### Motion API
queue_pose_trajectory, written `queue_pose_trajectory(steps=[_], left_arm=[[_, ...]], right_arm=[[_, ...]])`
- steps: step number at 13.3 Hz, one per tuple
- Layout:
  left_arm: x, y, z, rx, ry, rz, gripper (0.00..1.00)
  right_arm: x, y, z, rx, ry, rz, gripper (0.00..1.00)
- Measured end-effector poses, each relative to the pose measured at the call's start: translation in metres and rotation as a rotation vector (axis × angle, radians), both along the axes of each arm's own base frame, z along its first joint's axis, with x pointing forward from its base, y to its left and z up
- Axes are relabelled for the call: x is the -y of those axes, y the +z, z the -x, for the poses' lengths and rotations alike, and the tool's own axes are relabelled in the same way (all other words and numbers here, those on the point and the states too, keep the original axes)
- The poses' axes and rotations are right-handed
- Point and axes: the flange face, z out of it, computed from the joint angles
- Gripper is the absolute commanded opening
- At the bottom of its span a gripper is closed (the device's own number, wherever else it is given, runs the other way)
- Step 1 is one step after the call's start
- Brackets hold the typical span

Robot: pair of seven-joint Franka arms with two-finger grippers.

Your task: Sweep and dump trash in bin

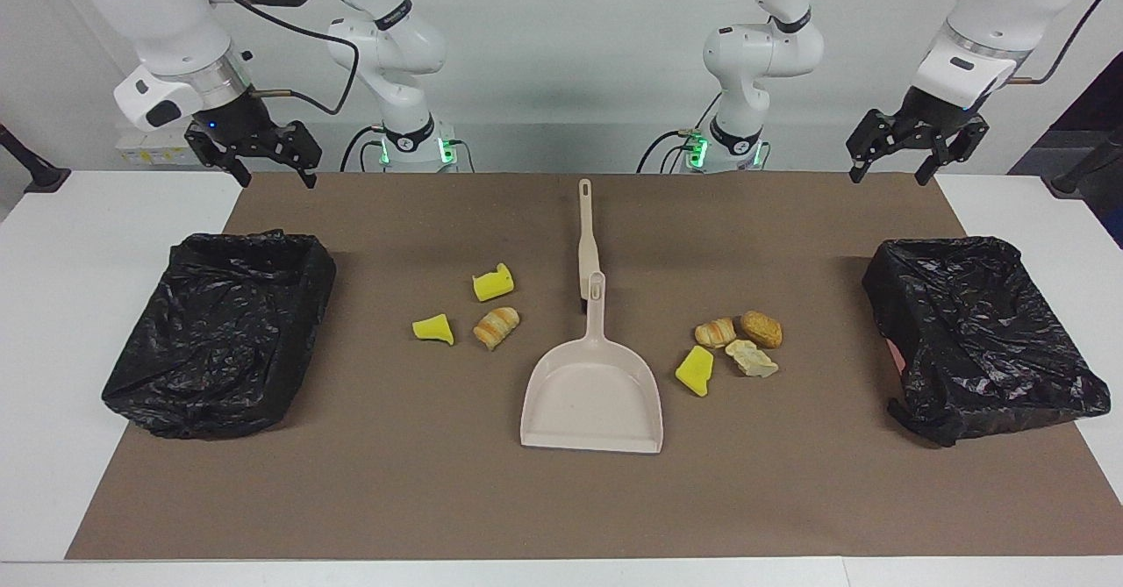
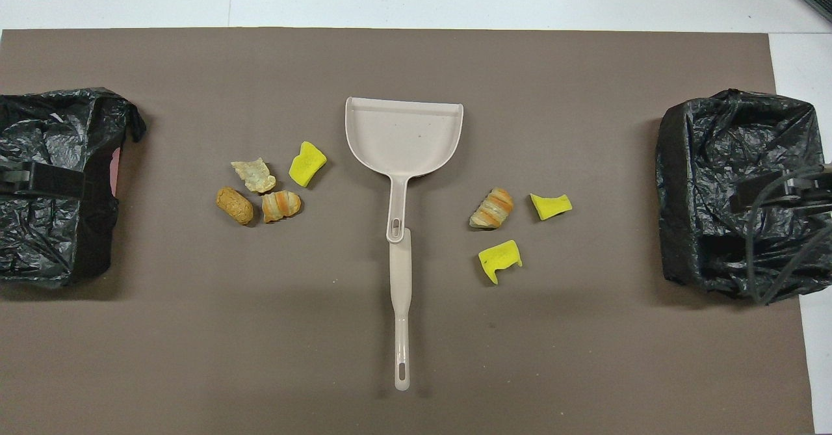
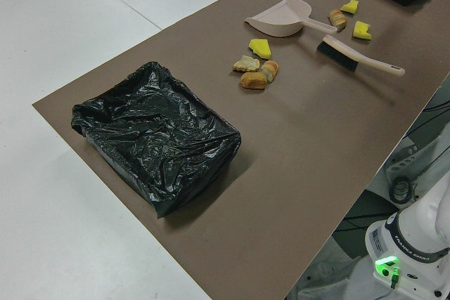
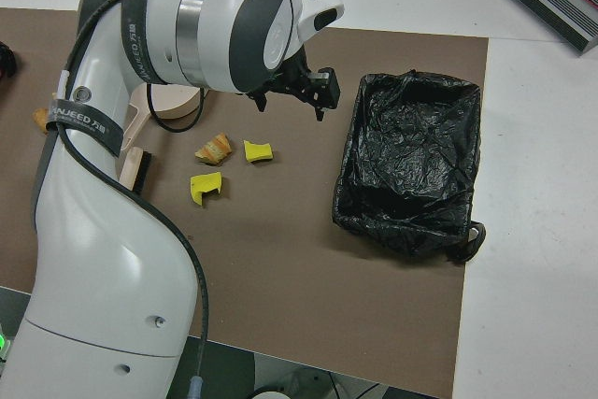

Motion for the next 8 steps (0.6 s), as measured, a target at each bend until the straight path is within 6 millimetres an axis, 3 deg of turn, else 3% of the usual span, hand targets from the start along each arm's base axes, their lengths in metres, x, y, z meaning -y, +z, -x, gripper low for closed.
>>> queue_pose_trajectory(steps=[5, 8], left_arm=[[0.001, -0.001, 0.001, -0.007, -0.002, 0.0, 1.0], [0.02, -0.002, 0.006, -0.032, -0.039, -0.001, 1.0]], right_arm=[[0.0, 0.0, 0.0, 0.0, 0.0, 0.0, 1.0], [0.0, 0.0, 0.0, 0.0, 0.0, 0.0, 1.0]])
